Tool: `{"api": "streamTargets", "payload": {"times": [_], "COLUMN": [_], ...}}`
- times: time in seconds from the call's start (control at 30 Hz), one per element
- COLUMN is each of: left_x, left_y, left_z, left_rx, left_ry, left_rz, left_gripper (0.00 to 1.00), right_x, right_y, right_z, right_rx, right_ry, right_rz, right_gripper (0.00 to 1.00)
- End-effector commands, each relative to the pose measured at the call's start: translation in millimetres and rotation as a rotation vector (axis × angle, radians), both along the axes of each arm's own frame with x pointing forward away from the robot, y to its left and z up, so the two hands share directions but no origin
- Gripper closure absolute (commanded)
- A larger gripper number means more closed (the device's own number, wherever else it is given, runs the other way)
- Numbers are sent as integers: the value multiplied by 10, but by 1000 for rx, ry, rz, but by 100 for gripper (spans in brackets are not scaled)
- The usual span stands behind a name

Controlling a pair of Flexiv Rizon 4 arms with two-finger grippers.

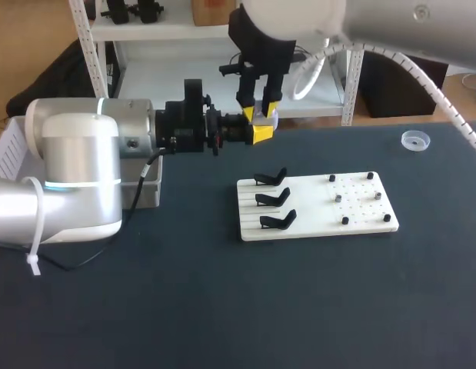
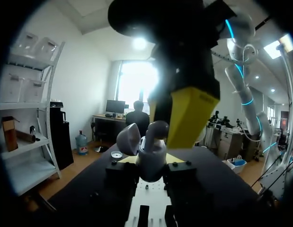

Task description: Pick up each earbud case from the left stands, insert the matching earbuds, close the lid, and place the case in the box.

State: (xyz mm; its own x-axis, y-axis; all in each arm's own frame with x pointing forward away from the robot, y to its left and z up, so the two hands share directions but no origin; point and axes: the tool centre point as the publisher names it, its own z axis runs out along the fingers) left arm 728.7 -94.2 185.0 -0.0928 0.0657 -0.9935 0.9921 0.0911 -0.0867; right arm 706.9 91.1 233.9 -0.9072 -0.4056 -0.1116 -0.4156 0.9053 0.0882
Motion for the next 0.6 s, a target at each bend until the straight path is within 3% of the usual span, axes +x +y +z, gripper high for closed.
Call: {"api": "streamTargets", "payload": {"times": [0.03,0.6], "left_x": [-13,-13], "left_y": [-6,-6], "left_z": [-4,-4], "left_rx": [-1,-1], "left_ry": [-2,-2], "left_rz": [6,6], "left_gripper": [100,100], "right_x": [-34,-17], "right_y": [-2,-24], "right_z": [8,7], "right_rx": [0,-13], "right_ry": [-12,-28], "right_rz": [0,3], "right_gripper": [70,69]}}
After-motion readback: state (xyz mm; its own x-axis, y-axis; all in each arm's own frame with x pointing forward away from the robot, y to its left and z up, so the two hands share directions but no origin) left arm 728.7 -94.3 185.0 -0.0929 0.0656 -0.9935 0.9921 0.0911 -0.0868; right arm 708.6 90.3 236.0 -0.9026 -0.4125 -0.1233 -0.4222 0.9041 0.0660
